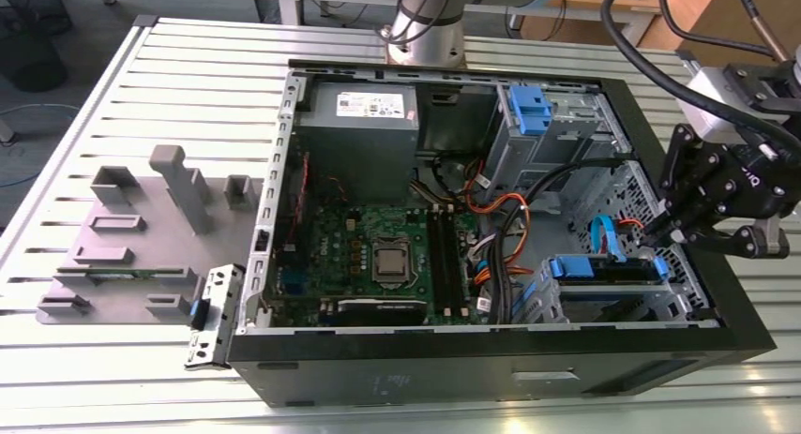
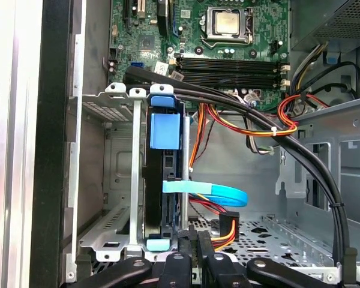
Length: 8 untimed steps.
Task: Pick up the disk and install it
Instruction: 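Insert the second disk wire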
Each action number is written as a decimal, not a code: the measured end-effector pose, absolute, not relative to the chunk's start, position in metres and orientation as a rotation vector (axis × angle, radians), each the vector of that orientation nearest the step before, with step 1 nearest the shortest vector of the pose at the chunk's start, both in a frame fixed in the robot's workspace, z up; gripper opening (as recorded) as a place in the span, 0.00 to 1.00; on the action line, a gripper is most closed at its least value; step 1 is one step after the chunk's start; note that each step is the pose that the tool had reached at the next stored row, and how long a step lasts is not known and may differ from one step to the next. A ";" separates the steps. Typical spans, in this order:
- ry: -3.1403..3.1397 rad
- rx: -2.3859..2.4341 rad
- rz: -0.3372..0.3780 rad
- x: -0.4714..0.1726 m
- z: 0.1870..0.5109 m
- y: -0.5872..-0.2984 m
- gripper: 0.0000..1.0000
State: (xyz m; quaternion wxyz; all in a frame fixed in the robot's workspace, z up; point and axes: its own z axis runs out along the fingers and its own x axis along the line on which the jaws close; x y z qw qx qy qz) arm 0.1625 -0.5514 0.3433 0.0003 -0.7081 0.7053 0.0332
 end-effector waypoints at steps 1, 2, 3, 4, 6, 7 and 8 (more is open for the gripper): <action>2.215 -2.224 0.104 0.162 0.343 -0.551 0.16; 2.215 -2.224 0.104 0.162 0.343 -0.551 0.16; 2.215 -2.224 0.104 0.162 0.344 -0.551 0.16; 2.215 -2.224 0.104 0.162 0.344 -0.551 0.16; 2.215 -2.224 0.103 0.160 0.344 -0.551 0.16; 2.215 -2.224 0.102 0.159 0.344 -0.551 0.16; 2.215 -2.224 0.102 0.158 0.343 -0.551 0.16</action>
